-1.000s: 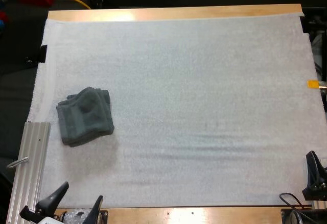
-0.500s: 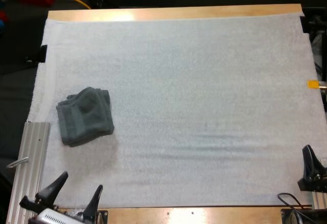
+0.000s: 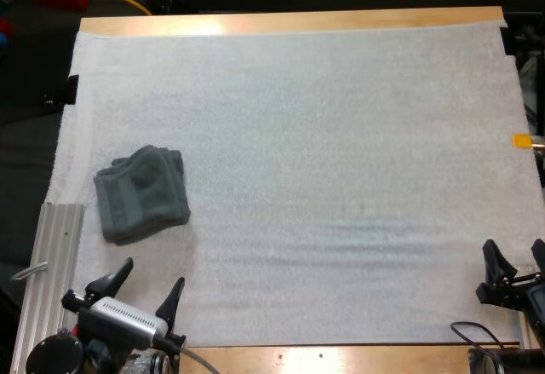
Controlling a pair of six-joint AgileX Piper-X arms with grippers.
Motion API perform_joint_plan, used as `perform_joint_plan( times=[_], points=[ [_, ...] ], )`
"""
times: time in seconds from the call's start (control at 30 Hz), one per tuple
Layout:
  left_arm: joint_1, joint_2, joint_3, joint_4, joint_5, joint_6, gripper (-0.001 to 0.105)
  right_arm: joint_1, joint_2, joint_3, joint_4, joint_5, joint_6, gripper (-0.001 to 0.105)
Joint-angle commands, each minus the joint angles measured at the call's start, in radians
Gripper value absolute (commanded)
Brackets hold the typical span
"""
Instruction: Pick towel from pile, fold and stack
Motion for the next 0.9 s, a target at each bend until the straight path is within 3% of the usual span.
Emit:
perform_joint_plan(
  times=[0.0, 0.17, 0.87],
  points=[
    [-0.003, -0.139, 0.018, -0.019, -0.005, -0.001, 0.070, 0.000, -0.046, 0.007, 0.012, -0.001, -0.008, 0.070],
    [-0.003, -0.136, 0.079, -0.033, -0.003, -0.010, 0.070, 0.000, -0.046, 0.047, 0.048, -0.001, -0.018, 0.070],
    [-0.003, -0.134, 0.079, -0.041, -0.003, -0.015, 0.070, 0.000, -0.043, 0.078, 0.076, -0.001, -0.039, 0.070]
  ],
)
